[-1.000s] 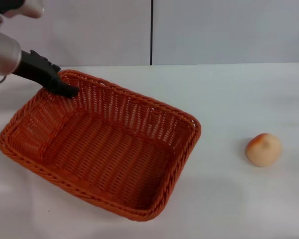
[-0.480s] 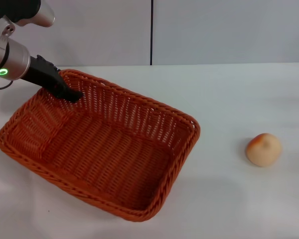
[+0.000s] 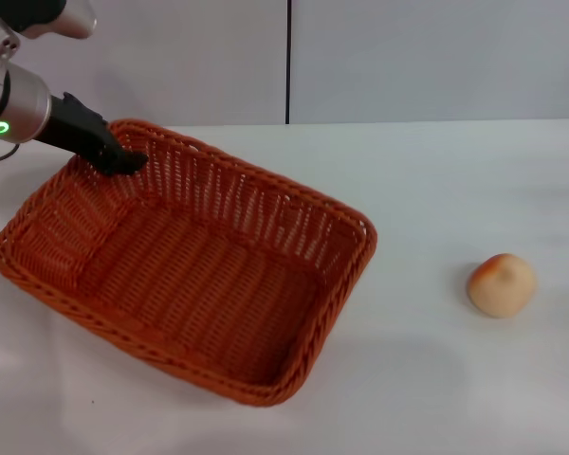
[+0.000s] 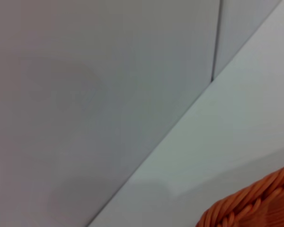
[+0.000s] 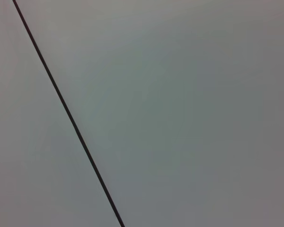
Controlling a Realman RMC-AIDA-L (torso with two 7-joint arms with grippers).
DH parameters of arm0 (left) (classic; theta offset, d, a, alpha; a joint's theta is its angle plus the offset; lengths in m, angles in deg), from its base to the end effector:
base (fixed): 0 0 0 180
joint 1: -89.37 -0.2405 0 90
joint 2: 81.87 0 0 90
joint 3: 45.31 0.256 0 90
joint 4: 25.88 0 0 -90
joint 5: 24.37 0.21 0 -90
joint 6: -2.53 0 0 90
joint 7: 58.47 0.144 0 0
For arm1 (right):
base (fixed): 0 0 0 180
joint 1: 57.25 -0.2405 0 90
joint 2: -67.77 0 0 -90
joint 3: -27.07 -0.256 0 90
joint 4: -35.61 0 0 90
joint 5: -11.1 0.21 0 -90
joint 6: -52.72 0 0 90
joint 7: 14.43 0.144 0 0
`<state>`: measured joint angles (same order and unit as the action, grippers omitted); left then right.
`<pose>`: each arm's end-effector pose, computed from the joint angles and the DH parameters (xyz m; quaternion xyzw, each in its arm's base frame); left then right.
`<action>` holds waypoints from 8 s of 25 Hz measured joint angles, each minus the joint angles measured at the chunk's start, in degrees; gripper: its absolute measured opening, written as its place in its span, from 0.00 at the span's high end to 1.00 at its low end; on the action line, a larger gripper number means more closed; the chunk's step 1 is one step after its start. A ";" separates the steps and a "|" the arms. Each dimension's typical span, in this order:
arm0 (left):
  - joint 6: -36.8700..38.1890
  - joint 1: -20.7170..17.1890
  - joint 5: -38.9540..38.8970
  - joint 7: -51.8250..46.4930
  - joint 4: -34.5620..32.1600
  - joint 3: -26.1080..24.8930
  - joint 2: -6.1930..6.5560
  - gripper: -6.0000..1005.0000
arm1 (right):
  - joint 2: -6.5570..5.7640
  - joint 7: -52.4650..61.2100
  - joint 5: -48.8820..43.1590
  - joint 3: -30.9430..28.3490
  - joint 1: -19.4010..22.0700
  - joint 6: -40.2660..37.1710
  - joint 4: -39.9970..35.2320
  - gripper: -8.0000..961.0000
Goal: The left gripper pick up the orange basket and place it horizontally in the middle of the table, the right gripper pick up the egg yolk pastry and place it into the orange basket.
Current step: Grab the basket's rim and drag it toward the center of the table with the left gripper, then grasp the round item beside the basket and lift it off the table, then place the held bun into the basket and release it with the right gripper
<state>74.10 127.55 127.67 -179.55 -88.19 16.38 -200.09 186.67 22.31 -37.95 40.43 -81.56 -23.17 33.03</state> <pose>-0.2312 0.4111 0.0342 -0.9218 -0.2362 0.1354 0.2758 0.3775 0.3091 0.0664 -0.4797 0.3475 0.4596 0.6617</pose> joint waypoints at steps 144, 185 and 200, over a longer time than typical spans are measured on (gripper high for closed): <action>19.35 -16.64 -79.15 52.76 28.83 -27.03 0.04 0.17 | -4.53 84.25 -109.27 39.45 -25.21 -18.57 -40.70 0.50; 21.16 -16.63 -79.90 52.27 29.38 -27.06 0.18 0.17 | -0.69 64.37 -38.16 38.01 -7.64 -22.68 -56.77 0.91; 21.23 -16.82 -79.89 52.21 29.53 -26.88 0.18 0.17 | -1.14 64.09 -44.33 44.71 -10.01 -22.95 -54.45 0.68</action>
<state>95.33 110.73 47.78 -127.34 -58.66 -10.50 -199.91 185.53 86.40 -82.27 85.14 -91.57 -46.12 -21.42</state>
